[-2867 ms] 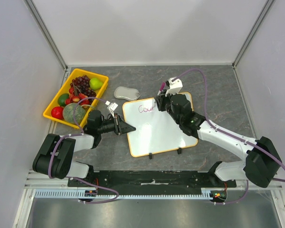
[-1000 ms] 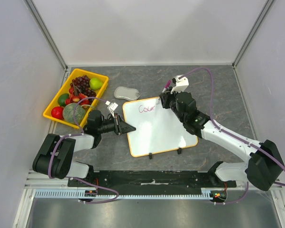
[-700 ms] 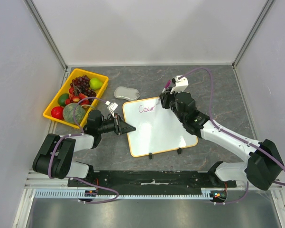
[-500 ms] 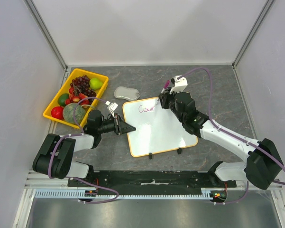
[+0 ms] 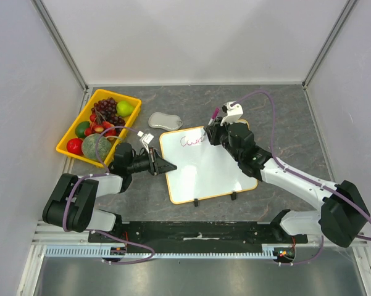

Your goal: Write a sentence on the whiteboard

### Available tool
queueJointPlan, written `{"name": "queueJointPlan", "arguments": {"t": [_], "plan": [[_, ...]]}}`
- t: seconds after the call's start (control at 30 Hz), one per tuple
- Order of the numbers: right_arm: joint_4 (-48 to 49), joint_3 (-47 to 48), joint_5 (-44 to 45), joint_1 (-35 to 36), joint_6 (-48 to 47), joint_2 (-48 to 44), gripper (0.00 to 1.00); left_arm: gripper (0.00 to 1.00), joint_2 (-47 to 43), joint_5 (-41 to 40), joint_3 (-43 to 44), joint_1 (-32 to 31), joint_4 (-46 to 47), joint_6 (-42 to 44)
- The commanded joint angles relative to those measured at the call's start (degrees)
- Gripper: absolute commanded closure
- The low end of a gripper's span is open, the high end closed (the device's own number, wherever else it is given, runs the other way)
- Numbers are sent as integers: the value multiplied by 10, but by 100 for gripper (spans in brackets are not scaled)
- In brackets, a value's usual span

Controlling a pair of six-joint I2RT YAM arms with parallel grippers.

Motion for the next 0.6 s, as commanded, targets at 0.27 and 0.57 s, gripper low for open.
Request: {"name": "queueJointPlan", "arguments": {"t": [0.27,0.57], "plan": [[-6,-4,33,-4,-7,-13,100,98,7,-10,3,-8,-10,61],[0,26,44,-6,-9,2,100,98,6,-11,3,-8,-11,60]]}}
